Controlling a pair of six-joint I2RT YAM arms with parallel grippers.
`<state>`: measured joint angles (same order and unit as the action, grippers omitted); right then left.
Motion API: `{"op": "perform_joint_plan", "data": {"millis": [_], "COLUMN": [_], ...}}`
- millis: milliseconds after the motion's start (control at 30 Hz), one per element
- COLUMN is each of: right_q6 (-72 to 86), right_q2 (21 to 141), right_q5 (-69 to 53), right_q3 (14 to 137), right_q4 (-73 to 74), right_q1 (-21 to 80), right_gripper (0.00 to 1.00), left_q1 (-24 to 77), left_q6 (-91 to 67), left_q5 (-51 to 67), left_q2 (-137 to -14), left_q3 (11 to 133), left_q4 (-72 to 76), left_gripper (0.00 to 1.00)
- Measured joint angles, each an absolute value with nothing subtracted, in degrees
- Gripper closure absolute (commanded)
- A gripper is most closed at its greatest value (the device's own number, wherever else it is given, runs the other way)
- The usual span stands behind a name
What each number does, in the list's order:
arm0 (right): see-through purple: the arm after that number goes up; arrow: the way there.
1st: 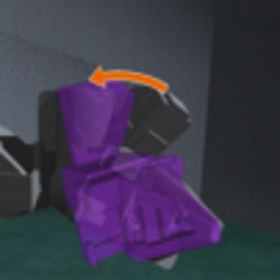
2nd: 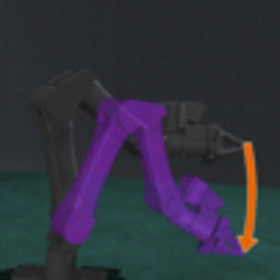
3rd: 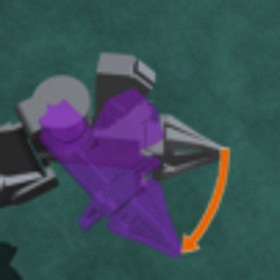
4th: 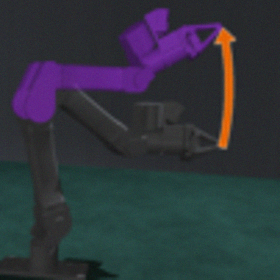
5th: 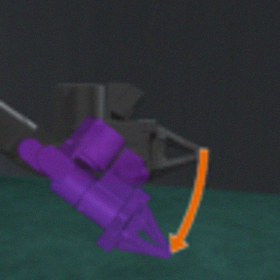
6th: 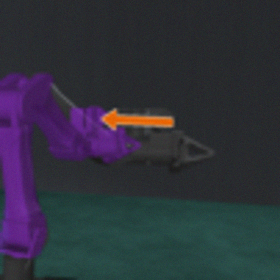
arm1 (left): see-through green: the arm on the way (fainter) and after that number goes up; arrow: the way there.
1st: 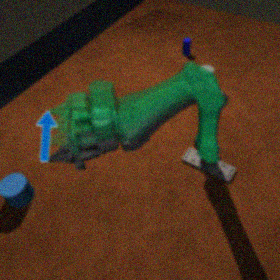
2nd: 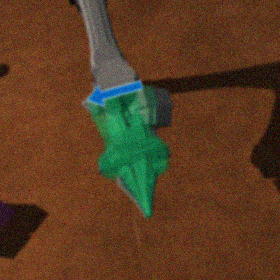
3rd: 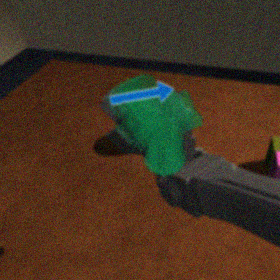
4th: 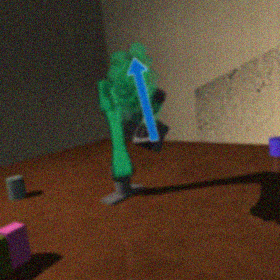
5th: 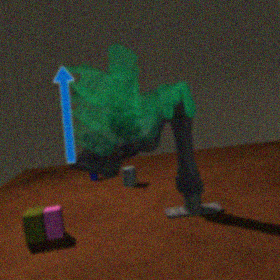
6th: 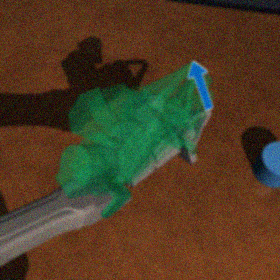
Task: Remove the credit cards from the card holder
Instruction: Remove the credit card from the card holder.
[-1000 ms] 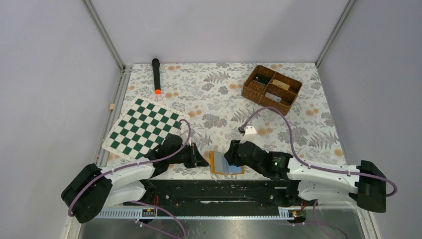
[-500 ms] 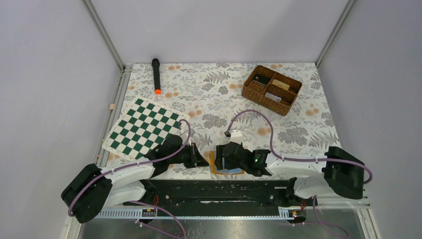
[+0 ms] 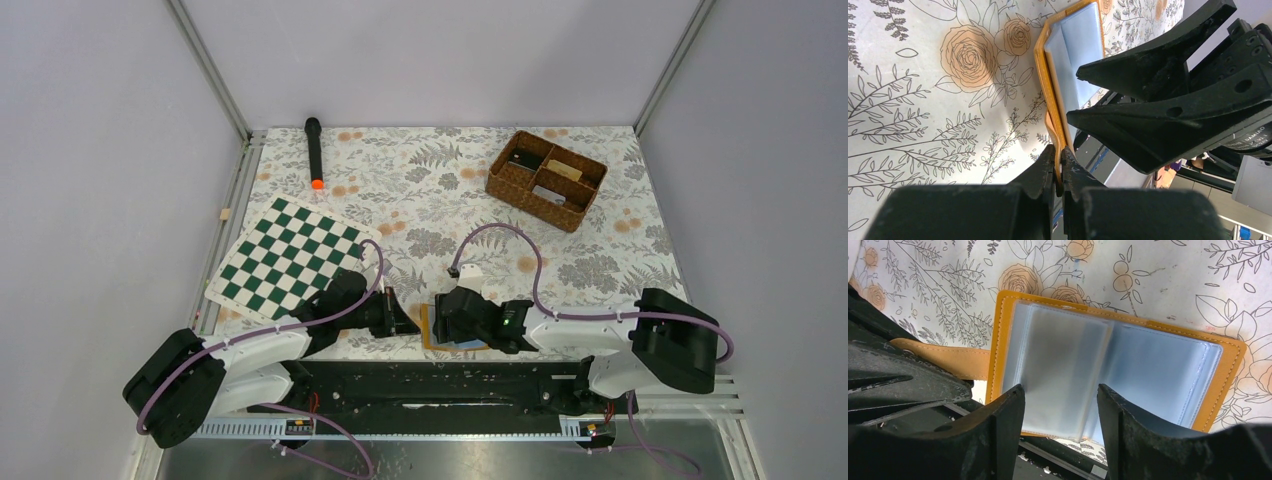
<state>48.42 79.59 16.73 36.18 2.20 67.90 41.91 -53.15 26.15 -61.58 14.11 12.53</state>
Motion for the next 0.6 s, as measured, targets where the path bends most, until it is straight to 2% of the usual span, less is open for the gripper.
{"op": "perform_joint_plan", "data": {"millis": [167,300,367,500,600], "right_q6": [48.49,48.47,48.45,48.25,48.38], "right_q2": [80.40,80.53,80.51,79.79,77.03], "right_q5": [16.84,17.43,18.26,18.44,17.91], "right_q3": [36.49,37.12,37.23,37.19,36.03], "right_q4": [2.44,4.05,4.95,5.78,3.29], "right_q1": [67.90,67.88,67.90,67.88,67.90], "right_gripper": [0.47,0.48,0.46,0.33,0.31], "left_q1": [41.91,41.91,41.91,41.91,41.91], "left_q6": [-53.12,-53.10,-53.10,-53.10,-53.15], "left_q5": [26.13,26.13,26.13,26.13,26.13], "left_q2": [-61.45,-60.95,-60.80,-60.80,-60.80], "left_q3": [14.11,14.11,14.11,14.11,14.11], "left_q4": [12.49,12.45,12.40,12.29,12.29], "left_gripper": [1.00,1.00,1.00,1.00,1.00]}}
